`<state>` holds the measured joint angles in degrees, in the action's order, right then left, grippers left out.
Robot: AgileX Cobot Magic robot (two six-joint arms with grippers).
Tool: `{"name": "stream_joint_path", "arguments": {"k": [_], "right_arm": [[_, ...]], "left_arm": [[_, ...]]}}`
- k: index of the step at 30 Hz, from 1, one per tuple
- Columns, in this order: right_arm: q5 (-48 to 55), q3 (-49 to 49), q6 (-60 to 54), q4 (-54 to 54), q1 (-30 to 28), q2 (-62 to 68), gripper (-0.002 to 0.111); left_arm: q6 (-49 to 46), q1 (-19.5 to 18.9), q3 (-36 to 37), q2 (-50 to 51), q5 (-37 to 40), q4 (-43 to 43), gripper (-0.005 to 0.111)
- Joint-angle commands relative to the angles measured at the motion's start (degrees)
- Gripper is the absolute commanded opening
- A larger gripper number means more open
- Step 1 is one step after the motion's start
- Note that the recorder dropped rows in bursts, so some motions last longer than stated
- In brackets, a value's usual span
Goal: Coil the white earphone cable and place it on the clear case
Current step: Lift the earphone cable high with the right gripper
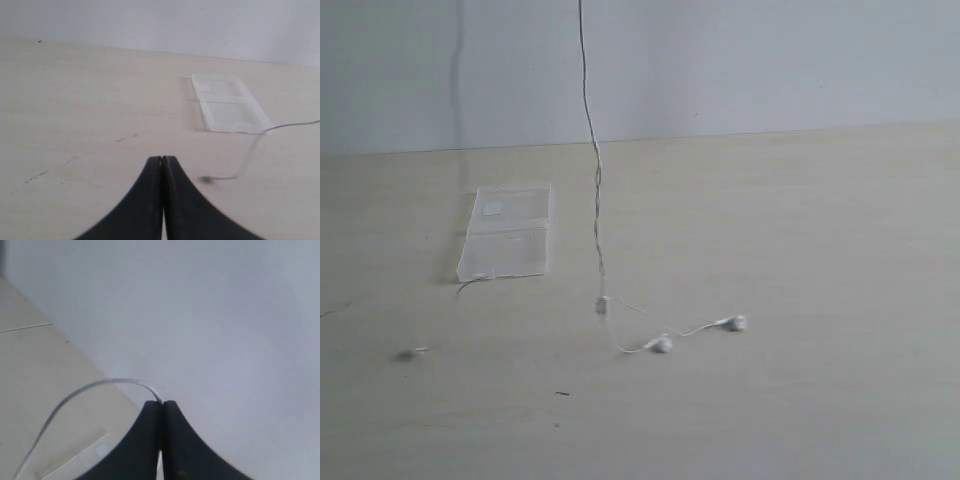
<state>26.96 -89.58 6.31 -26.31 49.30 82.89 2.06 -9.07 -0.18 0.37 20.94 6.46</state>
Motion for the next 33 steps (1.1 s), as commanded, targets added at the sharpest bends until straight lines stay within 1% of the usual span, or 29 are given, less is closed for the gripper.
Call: {"name": "stream_joint_path", "arguments": {"k": [1,4,16,27,29,31,33], "right_arm": [[-0.7,0.0,7.1,-12.7,0.0,-3.7,0.0],[-0.5,-1.0,7.2,-14.3,0.0,-5.4,0.0],[1.8,-8.7,1.3,-14.1,0.0,-5.7,0.0],[3.7,-9.6,0.4,-14.1,0.0,-5.7,0.0],[3.7,-9.6,0.2,-14.1,0.0,-5.7,0.0],[3.7,-9.6,0.2,-14.1,0.0,-5.7,0.0],[3.3,-9.6,0.1,-14.1,0.0,-5.7,0.0]], "left_arm": [[-0.1,-0.2,0.2,-0.4,-0.3,-0.1,0.0],[-0.1,-0.2,0.2,-0.4,-0.3,-0.1,0.0],[-0.1,-0.2,0.2,-0.4,-0.3,-0.1,0.0],[-0.8,-0.2,0.2,-0.4,-0.3,-0.4,0.0],[-3.2,-0.2,0.2,-0.4,-2.5,-0.4,0.0],[-3.1,-0.2,0.2,-0.4,-6.2,-0.1,0.0],[-2.1,-0.2,0.2,-0.4,-12.5,2.4,0.0]]}}
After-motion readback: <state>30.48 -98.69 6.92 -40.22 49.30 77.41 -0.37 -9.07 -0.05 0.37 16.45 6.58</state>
